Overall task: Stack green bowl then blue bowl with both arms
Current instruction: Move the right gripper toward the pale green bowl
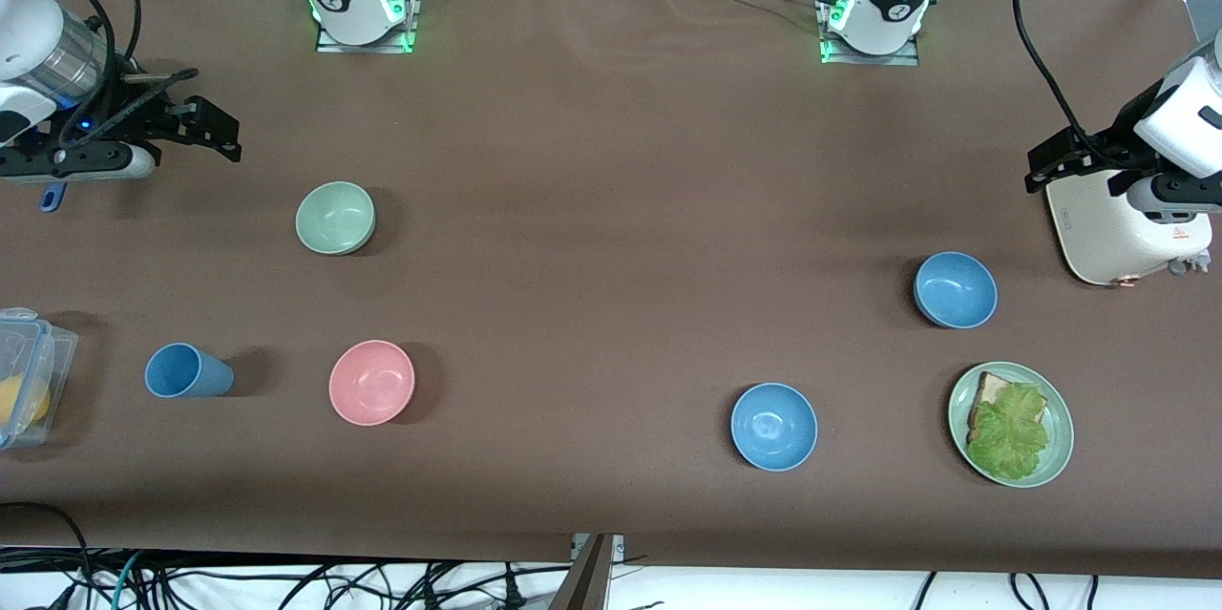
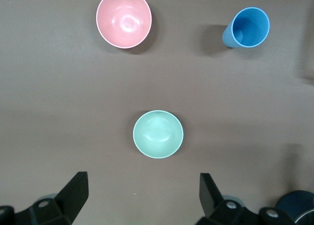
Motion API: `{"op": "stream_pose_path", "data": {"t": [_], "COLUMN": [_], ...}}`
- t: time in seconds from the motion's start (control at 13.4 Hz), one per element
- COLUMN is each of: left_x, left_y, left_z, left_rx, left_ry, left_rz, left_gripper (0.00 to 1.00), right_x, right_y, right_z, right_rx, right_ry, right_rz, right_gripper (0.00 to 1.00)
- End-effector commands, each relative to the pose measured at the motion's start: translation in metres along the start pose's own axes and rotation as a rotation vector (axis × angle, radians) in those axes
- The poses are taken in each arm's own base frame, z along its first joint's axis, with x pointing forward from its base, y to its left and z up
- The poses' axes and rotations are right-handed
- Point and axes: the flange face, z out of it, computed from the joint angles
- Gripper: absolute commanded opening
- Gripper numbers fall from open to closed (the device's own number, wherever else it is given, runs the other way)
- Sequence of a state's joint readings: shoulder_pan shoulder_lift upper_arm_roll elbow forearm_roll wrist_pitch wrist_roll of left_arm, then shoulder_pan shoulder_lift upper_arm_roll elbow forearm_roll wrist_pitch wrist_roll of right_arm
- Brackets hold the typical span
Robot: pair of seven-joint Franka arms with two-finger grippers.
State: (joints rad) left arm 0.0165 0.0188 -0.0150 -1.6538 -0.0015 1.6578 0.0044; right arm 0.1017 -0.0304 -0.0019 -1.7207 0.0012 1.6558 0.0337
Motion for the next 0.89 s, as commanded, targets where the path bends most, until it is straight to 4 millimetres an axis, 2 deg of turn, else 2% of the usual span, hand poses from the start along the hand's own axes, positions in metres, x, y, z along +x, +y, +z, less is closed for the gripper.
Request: {"op": "stream_pose_path", "data": {"t": [0.0,0.3,0.82], "left_x": [0.005,0.005,0.005], "left_y": [0.001,0.005,0.008], "left_z": [-0.004,-0.006,-0.007], "left_rx": [0.002,0.002,0.007], "left_ry": [0.001,0.004,0.004], "left_rz": [-0.003,0.002,0.008], "left_gripper": [1.0,1.0,1.0], "right_x": [0.002,0.004,0.005], "right_y": [0.0,0.004,0.01], "right_z": [-0.002,-0.002,0.027], "right_rx": [-0.015,-0.013,-0.015], "right_ry": [-0.026,-0.026,-0.077], "right_rz": [0.022,0.01,-0.012], "right_gripper": [1.0,1.0,1.0]}}
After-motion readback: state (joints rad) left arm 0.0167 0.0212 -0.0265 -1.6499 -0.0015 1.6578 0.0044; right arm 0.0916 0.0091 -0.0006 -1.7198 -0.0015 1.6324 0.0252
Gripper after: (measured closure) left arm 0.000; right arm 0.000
